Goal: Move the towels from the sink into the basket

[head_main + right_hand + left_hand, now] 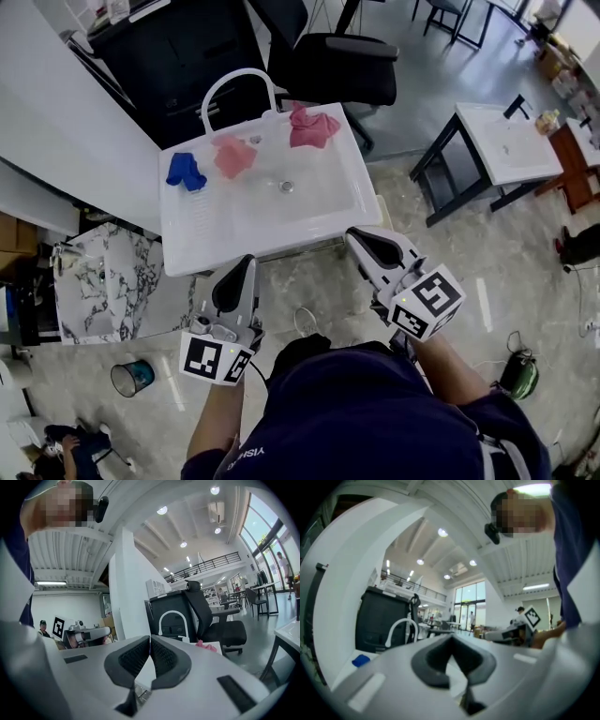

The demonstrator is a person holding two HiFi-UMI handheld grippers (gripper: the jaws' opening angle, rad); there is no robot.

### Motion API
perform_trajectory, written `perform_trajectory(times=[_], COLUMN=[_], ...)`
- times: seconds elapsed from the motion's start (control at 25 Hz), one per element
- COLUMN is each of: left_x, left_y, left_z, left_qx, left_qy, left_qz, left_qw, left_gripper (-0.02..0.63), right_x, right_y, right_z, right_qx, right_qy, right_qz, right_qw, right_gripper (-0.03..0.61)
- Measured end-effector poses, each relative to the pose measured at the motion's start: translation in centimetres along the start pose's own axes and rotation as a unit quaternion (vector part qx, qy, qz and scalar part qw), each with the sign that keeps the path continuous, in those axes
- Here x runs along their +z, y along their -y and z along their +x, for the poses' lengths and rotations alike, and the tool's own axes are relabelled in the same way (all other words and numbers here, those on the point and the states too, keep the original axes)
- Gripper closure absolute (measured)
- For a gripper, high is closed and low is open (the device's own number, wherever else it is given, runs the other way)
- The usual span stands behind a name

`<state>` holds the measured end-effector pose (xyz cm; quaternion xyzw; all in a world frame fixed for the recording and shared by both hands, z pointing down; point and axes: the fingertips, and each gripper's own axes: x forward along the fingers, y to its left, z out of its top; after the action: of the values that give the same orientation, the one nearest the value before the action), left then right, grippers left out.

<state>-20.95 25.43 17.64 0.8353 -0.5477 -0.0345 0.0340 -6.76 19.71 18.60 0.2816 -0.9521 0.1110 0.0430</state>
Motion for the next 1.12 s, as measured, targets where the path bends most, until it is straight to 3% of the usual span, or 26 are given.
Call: perform_trajectory(times=[0.56,1.12], left_x=[-0.3,-1.6], left_y=[-7.3,-12.1], left_z=[2.9,11.5], left_qx=[-0.008,0.002], left_qy=[-0.006,-0.036], left_qz=[-0.015,-0.014], left_qw=[0.9998,0.9992], left_gripper=[0.611,0.612], right_x=[0.9,0.9], right_y=[2.0,10.9], right_z=[6.7,12.8], right_qx=[-0.025,-0.020], right_qy=[-0.007,-0.021], right_qz=[0.000,0.023], right_qw=[1.000,0.999], right_gripper=[0.569,0.569])
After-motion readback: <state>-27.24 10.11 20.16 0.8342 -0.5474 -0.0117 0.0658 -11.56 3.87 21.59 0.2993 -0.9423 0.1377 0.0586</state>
